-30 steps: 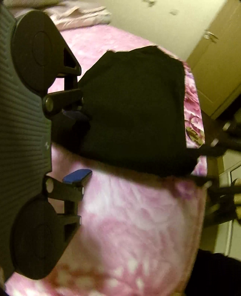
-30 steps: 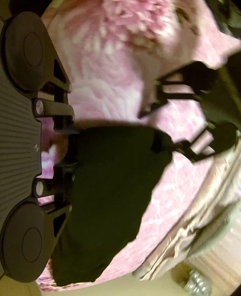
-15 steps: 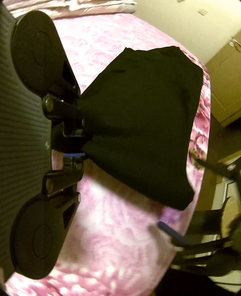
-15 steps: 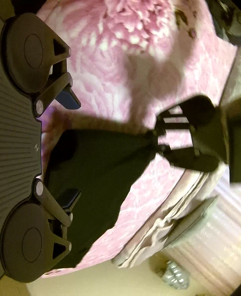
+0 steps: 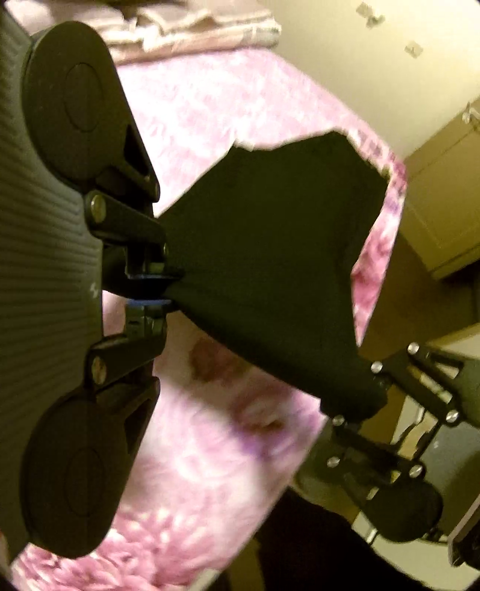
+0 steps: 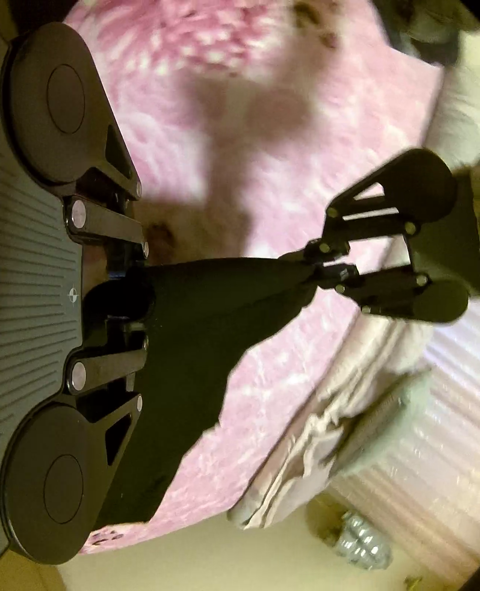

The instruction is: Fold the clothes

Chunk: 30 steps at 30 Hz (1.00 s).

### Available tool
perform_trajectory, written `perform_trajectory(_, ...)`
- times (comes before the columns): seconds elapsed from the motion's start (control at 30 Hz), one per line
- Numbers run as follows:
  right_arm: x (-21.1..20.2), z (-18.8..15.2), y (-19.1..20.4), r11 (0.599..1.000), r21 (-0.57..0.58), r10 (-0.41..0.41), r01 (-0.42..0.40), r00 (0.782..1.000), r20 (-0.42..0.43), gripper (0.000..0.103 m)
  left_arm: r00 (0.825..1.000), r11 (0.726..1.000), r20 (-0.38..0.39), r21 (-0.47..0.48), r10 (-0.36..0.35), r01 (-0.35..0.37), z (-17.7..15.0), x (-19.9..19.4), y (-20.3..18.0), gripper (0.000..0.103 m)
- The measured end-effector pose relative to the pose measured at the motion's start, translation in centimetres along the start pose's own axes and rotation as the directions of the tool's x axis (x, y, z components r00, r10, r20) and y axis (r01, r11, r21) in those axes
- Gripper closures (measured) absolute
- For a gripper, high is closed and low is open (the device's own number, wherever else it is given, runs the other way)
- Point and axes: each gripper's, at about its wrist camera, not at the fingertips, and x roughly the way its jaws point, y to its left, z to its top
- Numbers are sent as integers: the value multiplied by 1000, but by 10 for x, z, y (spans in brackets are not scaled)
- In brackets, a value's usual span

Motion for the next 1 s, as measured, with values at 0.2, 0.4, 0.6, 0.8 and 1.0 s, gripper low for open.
perform_trajectory(0.2, -23, 27, -94, 984, 177, 9, -15, 999, 34, 87, 998, 998, -5, 2, 66, -66, 64, -18, 81, 96)
perform_trajectory(0.4, -19, 15, -217, 923, 371, 75, -104, 993, 93, 88, 998, 999, -37, 31, 42, -41, 140, 16, 171, 95)
perform_trajectory(0.6, 13, -41, -360, 784, 579, 153, -224, 974, 169, 89, 996, 998, -80, 34, -48, 51, 210, 93, 266, 95)
perform_trajectory(0.8, 77, -122, -478, 604, 747, 215, -278, 959, 183, 89, 977, 985, -132, 36, -165, 171, 265, 205, 348, 95)
perform_trajectory(1.0, 135, -202, -539, 441, 858, 269, -263, 951, 154, 89, 942, 953, -153, 0, -300, 304, 285, 327, 394, 95)
